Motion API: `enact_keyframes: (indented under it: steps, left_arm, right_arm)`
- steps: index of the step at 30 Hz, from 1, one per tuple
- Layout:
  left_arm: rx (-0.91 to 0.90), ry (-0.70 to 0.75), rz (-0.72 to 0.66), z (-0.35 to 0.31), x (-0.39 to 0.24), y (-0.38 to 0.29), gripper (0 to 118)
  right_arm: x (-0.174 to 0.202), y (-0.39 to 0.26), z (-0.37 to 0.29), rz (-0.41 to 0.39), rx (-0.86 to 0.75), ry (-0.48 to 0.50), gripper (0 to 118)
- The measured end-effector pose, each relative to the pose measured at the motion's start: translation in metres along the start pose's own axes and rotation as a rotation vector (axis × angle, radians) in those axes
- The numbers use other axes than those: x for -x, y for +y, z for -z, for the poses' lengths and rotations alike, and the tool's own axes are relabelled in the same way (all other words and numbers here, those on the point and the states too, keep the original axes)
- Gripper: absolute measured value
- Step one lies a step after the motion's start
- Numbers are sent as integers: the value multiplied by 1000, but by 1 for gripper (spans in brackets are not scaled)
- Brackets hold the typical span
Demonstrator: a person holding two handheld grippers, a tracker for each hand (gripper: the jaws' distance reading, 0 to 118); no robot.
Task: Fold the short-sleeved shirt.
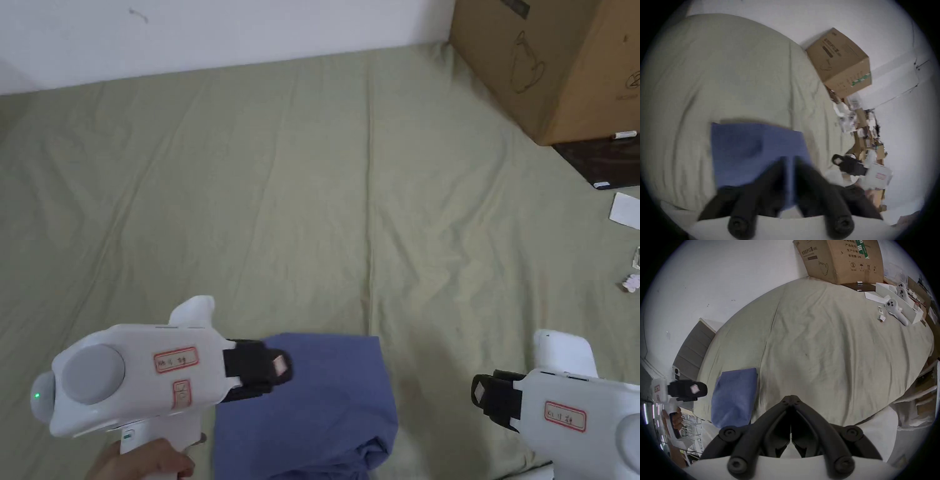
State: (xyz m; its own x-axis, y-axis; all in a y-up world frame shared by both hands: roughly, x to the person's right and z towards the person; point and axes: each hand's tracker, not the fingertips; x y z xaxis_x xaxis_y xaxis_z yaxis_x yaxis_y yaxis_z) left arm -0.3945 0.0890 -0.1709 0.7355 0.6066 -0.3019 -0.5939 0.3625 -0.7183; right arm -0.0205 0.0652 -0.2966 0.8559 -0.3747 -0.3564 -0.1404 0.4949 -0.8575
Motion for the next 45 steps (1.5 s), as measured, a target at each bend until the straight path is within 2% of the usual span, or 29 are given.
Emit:
enact_keyframes:
  steps: [4,5,8,11,14,18,21,26,31,35,39,42,45]
  left_arm:
    - [33,127,48,25,12,-16,2]
    - [45,116,52,30,12,-20,2]
    - [102,-53,-5,52,6,-32,2]
    - [163,-23,64,74,-12,-43,2]
    - [205,-56,79,90,-31,-51,2]
    - [283,-22,252,110,-61,-67,2]
    - [313,-32,248,124,-69,-76,2]
    - [306,-68,254,123,-72,-81,2]
    - [186,-123,225,86,-69,-59,2]
    - [64,-167,161,37,-46,-33,2]
    - [-24,-148,56,-6,2,-23,2]
    - [-56,-90,-7,-24,37,-29,2]
    - [-79,-89,-87,-38,66,-39,2]
  right_arm:
    - [4,-1,2,-10,4,8,0]
    - [4,-1,2,-10,3,10,0]
    - [3,-1,1,-7,6,16,0]
    - [1,-2,-1,-8,6,10,0]
    - [-4,-3,-3,-1,6,6,0]
    - [-10,-4,-3,16,4,-9,0]
    - [-13,-4,-5,29,1,-7,0]
    - [-13,-5,-6,20,7,-13,0]
    - [-6,3,-7,9,4,1,0]
    - [20,14,-6,-71,-1,41,0]
    - [63,21,1,-179,17,152,0]
    - [92,18,23,-235,80,230,0]
    - [113,8,53,-278,179,232,0]
